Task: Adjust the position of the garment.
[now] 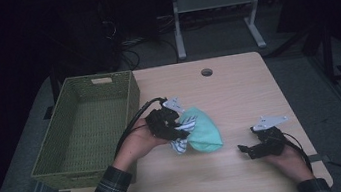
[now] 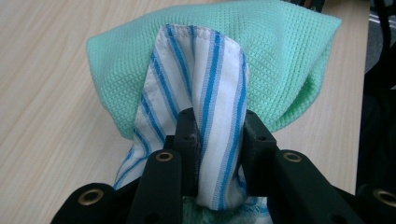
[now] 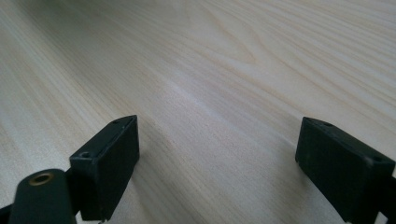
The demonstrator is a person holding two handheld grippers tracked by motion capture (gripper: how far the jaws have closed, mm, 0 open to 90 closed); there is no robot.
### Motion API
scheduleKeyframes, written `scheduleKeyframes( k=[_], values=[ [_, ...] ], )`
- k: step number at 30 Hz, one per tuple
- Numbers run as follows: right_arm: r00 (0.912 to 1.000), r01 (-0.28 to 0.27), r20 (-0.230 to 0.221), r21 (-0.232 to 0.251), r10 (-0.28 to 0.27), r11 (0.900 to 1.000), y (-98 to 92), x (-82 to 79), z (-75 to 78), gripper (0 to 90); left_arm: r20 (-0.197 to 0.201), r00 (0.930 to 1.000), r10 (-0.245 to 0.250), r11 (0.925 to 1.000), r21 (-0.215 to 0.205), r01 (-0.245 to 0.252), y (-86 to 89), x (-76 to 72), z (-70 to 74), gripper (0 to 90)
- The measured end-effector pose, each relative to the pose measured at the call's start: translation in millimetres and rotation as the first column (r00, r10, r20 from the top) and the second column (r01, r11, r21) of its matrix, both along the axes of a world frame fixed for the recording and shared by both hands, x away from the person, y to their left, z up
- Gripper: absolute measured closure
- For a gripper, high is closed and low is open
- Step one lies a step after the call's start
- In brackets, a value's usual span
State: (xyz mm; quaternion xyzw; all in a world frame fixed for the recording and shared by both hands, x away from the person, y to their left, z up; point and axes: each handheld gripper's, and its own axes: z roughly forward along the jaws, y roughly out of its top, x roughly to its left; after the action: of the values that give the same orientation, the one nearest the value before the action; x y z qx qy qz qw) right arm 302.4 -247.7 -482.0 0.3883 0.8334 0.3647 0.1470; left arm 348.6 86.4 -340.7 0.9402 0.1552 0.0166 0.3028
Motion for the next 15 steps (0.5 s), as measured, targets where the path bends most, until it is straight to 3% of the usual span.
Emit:
scheduleKeyframes(
  k=[15],
  values=[
    [1.0000,0.000,0.002,0.000,0.000,1.000,0.0,0.1,-0.1,13.3,0.043,0.9986,0.030,0.9994,0.018,-0.031,20.3,4.6,30.2,71.5]
  ],
)
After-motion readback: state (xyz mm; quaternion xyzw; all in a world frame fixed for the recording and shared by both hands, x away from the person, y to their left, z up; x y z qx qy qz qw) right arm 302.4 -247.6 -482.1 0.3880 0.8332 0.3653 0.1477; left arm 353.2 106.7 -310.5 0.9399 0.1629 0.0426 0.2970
